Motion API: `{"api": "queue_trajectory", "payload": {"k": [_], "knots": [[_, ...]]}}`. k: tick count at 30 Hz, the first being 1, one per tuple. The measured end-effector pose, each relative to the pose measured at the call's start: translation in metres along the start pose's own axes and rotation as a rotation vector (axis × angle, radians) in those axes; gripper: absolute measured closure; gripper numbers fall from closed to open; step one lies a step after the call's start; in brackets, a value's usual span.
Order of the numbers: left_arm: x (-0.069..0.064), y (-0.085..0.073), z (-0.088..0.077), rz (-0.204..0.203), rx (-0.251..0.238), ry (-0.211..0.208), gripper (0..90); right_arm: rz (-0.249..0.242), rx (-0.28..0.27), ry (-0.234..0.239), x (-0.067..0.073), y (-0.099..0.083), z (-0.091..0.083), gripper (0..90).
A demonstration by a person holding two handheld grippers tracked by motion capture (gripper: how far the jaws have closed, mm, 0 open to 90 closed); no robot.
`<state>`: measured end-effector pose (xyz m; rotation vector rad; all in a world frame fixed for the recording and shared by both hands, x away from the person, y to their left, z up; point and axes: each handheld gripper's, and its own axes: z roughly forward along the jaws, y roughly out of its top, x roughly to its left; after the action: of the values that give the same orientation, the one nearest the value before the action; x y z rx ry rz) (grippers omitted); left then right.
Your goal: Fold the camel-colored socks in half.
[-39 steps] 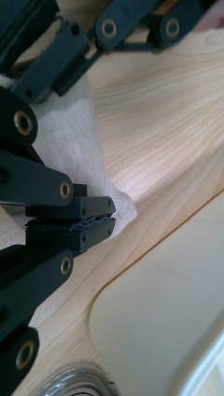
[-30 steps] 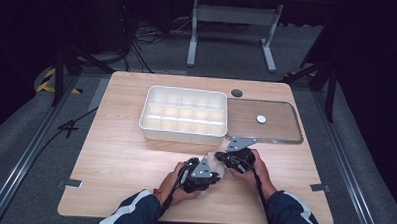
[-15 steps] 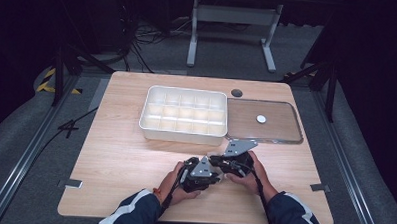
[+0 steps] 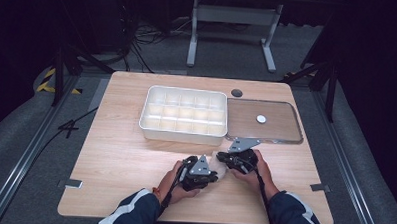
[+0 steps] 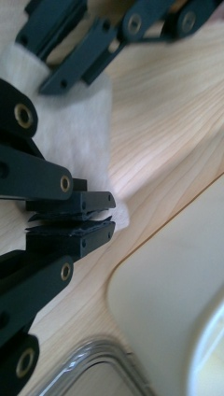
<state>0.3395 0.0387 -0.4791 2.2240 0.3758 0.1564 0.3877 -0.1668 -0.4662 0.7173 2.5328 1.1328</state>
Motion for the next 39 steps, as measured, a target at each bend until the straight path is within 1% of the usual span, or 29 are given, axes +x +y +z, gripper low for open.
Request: {"api": "queue_trajectory", "payload": {"k": [1,3,5,7,8,11,12,13,14,15,16,18,19,21,23,24,26,27,30,31,32,33,34,35,37,38,39], "knots": [[0.000,0.000,0.000,0.000,0.000,0.000,81.6,0.000,0.000,0.000,0.000,0.000,0.000,84.6],[0.000,0.000,0.000,0.008,0.001,0.004,81.6,0.021,-0.008,0.012,-0.003,-0.003,0.000,84.6],[0.000,0.000,0.000,0.006,-0.003,0.005,81.6,0.004,-0.008,-0.007,-0.001,-0.003,-0.001,84.7],[0.000,0.000,0.000,0.002,-0.001,0.005,81.6,0.007,-0.007,-0.006,-0.001,-0.004,0.000,84.7],[0.000,0.000,0.000,0.005,0.000,0.006,81.6,0.016,-0.005,-0.005,-0.003,-0.005,-0.001,84.7],[0.000,0.000,0.000,0.007,0.001,0.006,81.6,0.026,0.015,-0.049,-0.009,-0.008,-0.002,85.8],[0.000,0.000,0.000,0.006,0.003,0.005,81.6,0.026,0.034,-0.074,-0.011,-0.009,-0.002,85.8],[-0.001,0.001,0.000,0.004,0.002,0.006,81.7,0.031,0.047,-0.087,-0.015,-0.011,-0.003,85.4],[-0.001,0.001,0.000,0.007,0.005,0.009,81.6,0.052,0.027,-0.080,-0.018,-0.013,-0.006,85.0],[-0.001,0.002,-0.001,0.014,0.008,0.013,81.3,0.062,0.014,-0.081,-0.020,-0.012,-0.009,84.8],[-0.002,0.002,-0.001,0.010,0.000,0.013,80.8,0.067,0.003,-0.080,-0.021,-0.011,-0.012,84.6],[-0.002,0.003,-0.002,0.014,0.000,0.011,79.6,0.063,-0.011,-0.082,-0.021,-0.010,-0.018,83.8],[-0.002,0.004,-0.003,0.009,-0.007,0.011,79.2,0.062,-0.014,-0.084,-0.021,-0.009,-0.019,83.5],[-0.002,0.006,-0.007,0.009,-0.015,0.018,78.0,0.066,-0.029,-0.077,-0.021,-0.008,-0.023,82.9],[-0.001,0.008,-0.010,0.013,-0.016,0.026,74.3,0.061,-0.035,-0.071,-0.019,-0.007,-0.026,81.3],[-0.001,0.008,-0.011,0.010,-0.028,0.023,73.8,0.061,-0.037,-0.064,-0.018,-0.006,-0.026,80.2],[-0.001,0.009,-0.013,0.008,-0.025,0.030,72.1,0.060,-0.042,-0.059,-0.017,-0.004,-0.027,79.0],[-0.001,0.009,-0.014,0.002,-0.029,0.035,70.2,0.058,-0.045,-0.057,-0.016,-0.004,-0.028,78.0],[-0.001,0.010,-0.016,0.002,-0.032,0.045,62.5,0.056,-0.055,-0.053,-0.014,0.000,-0.031,73.9],[-0.001,0.010,-0.017,0.007,-0.027,0.050,59.3,0.056,-0.058,-0.055,-0.013,0.001,-0.032,72.0],[-0.002,0.011,-0.017,0.008,-0.035,0.048,57.1,0.060,-0.057,-0.056,-0.012,0.002,-0.033,70.0],[-0.002,0.012,-0.019,0.014,-0.024,0.049,55.4,0.064,-0.062,-0.049,-0.011,0.003,-0.034,68.6],[-0.003,0.013,-0.019,0.022,-0.032,0.060,52.8,0.062,-0.071,-0.042,-0.011,0.004,-0.035,67.6],[-0.003,0.014,-0.022,0.018,-0.028,0.063,49.1,0.063,-0.074,-0.041,-0.010,0.005,-0.036,65.9],[-0.002,0.015,-0.026,0.010,-0.046,0.056,46.7,0.074,-0.085,-0.041,-0.008,0.007,-0.038,63.0],[-0.002,0.015,-0.027,-0.002,-0.051,0.050,46.6,0.080,-0.092,-0.033,-0.007,0.008,-0.038,62.4],[-0.001,0.014,-0.028,0.003,-0.038,0.043,48.5,0.072,-0.092,-0.034,-0.006,0.009,-0.038,61.3]]}}
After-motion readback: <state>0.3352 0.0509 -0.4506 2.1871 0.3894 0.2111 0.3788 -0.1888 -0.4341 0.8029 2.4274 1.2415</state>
